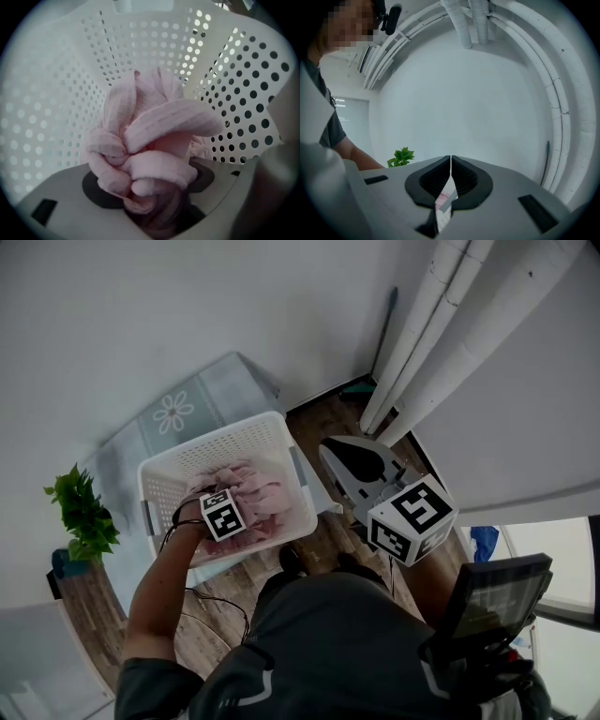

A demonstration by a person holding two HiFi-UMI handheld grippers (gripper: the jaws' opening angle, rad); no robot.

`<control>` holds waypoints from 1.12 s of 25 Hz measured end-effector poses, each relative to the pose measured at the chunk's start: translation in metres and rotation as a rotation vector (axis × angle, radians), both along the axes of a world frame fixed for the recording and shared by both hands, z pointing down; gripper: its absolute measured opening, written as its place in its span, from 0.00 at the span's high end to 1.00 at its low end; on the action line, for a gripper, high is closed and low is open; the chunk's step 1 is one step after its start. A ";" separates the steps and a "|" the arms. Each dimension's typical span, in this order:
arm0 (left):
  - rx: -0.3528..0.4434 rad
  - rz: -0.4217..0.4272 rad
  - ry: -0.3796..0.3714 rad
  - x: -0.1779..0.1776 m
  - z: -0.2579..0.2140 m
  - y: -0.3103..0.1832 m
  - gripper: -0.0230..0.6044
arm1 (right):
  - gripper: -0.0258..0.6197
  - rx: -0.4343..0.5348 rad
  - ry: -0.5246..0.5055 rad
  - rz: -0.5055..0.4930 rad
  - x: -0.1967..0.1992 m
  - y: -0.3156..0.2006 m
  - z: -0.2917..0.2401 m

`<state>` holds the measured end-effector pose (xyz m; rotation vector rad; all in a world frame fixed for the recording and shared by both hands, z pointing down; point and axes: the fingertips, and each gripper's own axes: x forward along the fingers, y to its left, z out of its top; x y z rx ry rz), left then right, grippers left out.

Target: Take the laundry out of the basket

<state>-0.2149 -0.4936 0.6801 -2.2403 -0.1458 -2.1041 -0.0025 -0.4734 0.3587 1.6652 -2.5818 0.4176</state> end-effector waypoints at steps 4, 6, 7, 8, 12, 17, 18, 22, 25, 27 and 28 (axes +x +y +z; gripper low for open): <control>0.032 -0.023 0.015 0.000 -0.004 -0.002 0.46 | 0.93 0.017 -0.001 -0.016 0.002 0.004 -0.005; 0.053 -0.024 0.004 0.000 -0.007 -0.002 0.49 | 0.93 0.026 -0.005 -0.023 0.004 0.007 -0.010; 0.063 -0.031 0.002 0.000 -0.009 -0.003 0.50 | 0.93 0.031 -0.007 -0.027 0.005 0.008 -0.012; 0.075 -0.045 0.004 -0.001 -0.011 -0.005 0.51 | 0.93 0.035 -0.009 -0.032 0.006 0.010 -0.014; 0.136 -0.120 0.039 -0.002 -0.026 -0.014 0.52 | 0.93 0.051 -0.017 -0.037 0.015 0.016 -0.019; 0.209 -0.218 0.095 -0.006 -0.053 -0.023 0.52 | 0.93 0.059 -0.038 -0.040 0.025 0.024 -0.022; 0.224 -0.237 0.111 -0.006 -0.060 -0.024 0.52 | 0.93 0.064 -0.040 -0.047 0.025 0.025 -0.024; 0.305 -0.314 0.189 -0.007 -0.095 -0.028 0.52 | 0.93 0.087 -0.050 -0.079 0.029 0.030 -0.031; 0.387 -0.398 0.257 -0.010 -0.131 -0.032 0.52 | 0.93 0.099 -0.059 -0.111 0.029 0.033 -0.034; 0.435 -0.447 0.305 -0.011 -0.153 -0.031 0.52 | 0.93 0.105 -0.065 -0.133 0.028 0.036 -0.035; 0.457 -0.468 0.327 -0.011 -0.164 -0.031 0.52 | 0.93 0.109 -0.069 -0.143 0.029 0.038 -0.036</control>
